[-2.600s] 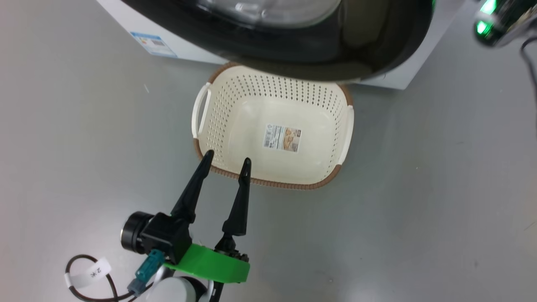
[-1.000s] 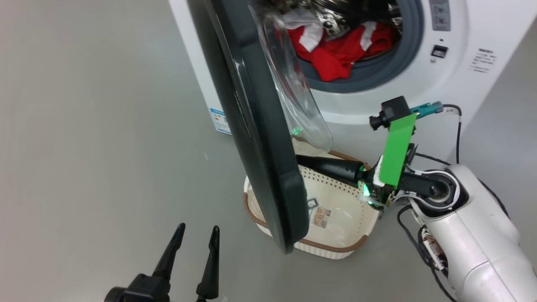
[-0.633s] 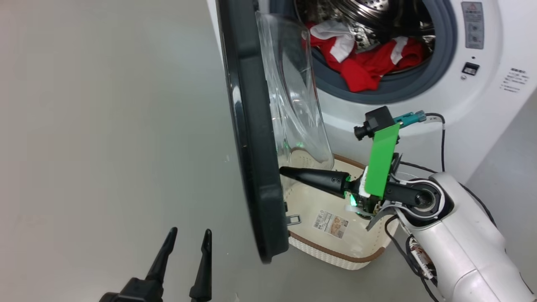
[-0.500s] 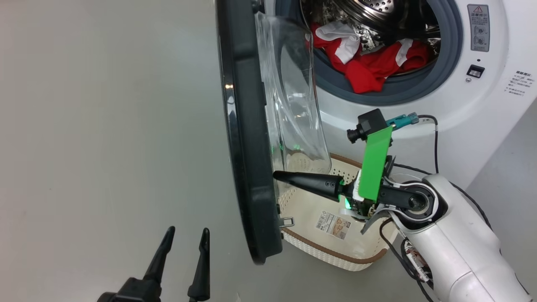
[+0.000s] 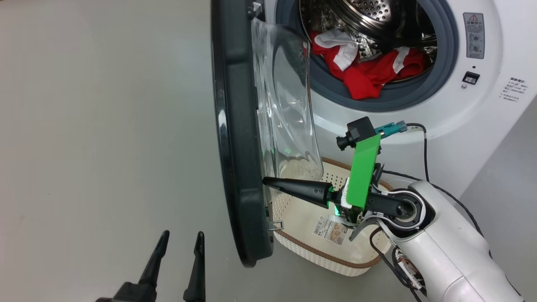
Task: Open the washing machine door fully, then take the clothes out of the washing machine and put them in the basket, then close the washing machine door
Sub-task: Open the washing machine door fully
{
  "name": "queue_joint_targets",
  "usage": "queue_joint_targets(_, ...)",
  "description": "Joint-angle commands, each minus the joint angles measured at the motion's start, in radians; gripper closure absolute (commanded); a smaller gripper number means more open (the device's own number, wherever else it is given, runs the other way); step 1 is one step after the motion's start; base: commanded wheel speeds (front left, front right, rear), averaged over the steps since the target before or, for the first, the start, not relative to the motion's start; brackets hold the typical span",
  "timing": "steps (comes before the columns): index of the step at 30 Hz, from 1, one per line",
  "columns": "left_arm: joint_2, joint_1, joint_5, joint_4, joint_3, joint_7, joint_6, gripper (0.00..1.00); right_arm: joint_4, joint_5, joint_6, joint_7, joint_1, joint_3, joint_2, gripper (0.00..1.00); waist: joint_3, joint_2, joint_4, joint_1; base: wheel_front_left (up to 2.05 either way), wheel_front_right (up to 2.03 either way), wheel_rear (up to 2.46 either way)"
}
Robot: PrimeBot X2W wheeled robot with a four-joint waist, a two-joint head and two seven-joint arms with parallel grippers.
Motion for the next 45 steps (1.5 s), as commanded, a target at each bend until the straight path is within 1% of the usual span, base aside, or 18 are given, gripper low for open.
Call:
queue_joint_targets(1,0.007,-0.003,0.009,-0.023,0.036,-0.009,0.001,0.00,-0.022,0.000,0.008,-0.016,0.008,0.003,0.030,0.90,-0.006,0.0000,-0.003,-0.0001,0.00,0.00,0.00)
queue_joint_targets(2,0.007,-0.003,0.010,-0.020,0.037,-0.009,-0.002,0.00,-0.019,-0.010,0.008,-0.025,0.012,-0.001,0.030,0.69,-0.009,0.0000,-0.005,-0.0001,0.00,0.00,0.00)
queue_joint_targets(3,0.007,-0.004,0.011,-0.017,0.037,-0.009,-0.005,0.00,-0.016,-0.021,0.008,-0.035,0.017,-0.005,0.030,0.53,-0.014,0.0000,-0.007,-0.0001,0.00,0.00,0.00)
queue_joint_targets(4,0.007,-0.004,0.012,-0.014,0.037,-0.009,-0.008,0.00,-0.012,-0.033,0.008,-0.045,0.024,-0.009,0.029,0.20,-0.017,0.0000,-0.008,-0.0001,0.00,0.00,0.00)
queue_joint_targets(5,0.007,-0.006,0.014,-0.010,0.036,-0.009,-0.011,0.00,-0.011,-0.045,0.008,-0.052,0.031,-0.013,0.026,0.00,-0.020,0.0000,-0.009,-0.0001,0.00,0.00,0.00)
queue_joint_targets(9,0.007,-0.015,0.017,0.004,0.036,-0.009,-0.020,0.00,-0.009,-0.077,0.008,-0.080,0.062,-0.025,0.007,0.00,-0.029,0.0000,-0.013,-0.0001,0.00,0.00,0.00)
queue_joint_targets(13,0.007,-0.023,0.023,0.021,0.039,-0.009,-0.030,0.00,-0.018,-0.125,0.008,-0.130,0.111,-0.033,-0.026,0.00,-0.042,0.0000,-0.018,-0.0001,0.00,0.00,0.00)
queue_joint_targets(18,0.007,-0.024,0.025,0.032,0.051,-0.009,-0.038,0.00,-0.024,-0.158,0.008,-0.179,0.162,-0.040,-0.064,0.00,-0.050,0.0000,-0.041,-0.0001,0.00,0.00,0.00)
queue_joint_targets(30,0.007,-0.029,0.022,0.037,0.069,-0.009,-0.036,0.00,-0.026,-0.195,0.008,-0.300,0.257,-0.063,-0.153,0.00,-0.050,0.0000,-0.101,-0.0001,0.00,0.00,0.00)
queue_joint_targets(31,0.007,-0.026,0.022,0.036,0.074,-0.009,-0.035,0.00,-0.025,-0.200,0.008,-0.324,0.274,-0.067,-0.169,0.00,-0.052,0.0000,-0.111,-0.0001,0.00,0.00,0.00)
queue_joint_targets(37,0.007,-0.012,0.025,0.031,0.093,-0.009,-0.034,0.00,-0.026,-0.238,0.008,-0.419,0.325,-0.065,-0.214,0.00,-0.061,0.0000,-0.137,-0.0001,0.00,0.00,0.00)
queue_joint_targets(40,0.007,-0.004,0.025,0.029,0.102,-0.009,-0.034,0.00,-0.032,-0.284,0.008,-0.497,0.348,-0.045,-0.233,0.00,-0.064,0.0000,-0.149,-0.0001,0.00,0.00,0.00)
queue_joint_targets(45,0.007,0.004,0.024,0.028,0.116,-0.009,-0.036,0.00,-0.036,-0.382,0.008,-0.658,0.368,0.009,-0.272,0.00,-0.066,0.0000,-0.166,-0.0001,0.00,0.00,0.00)
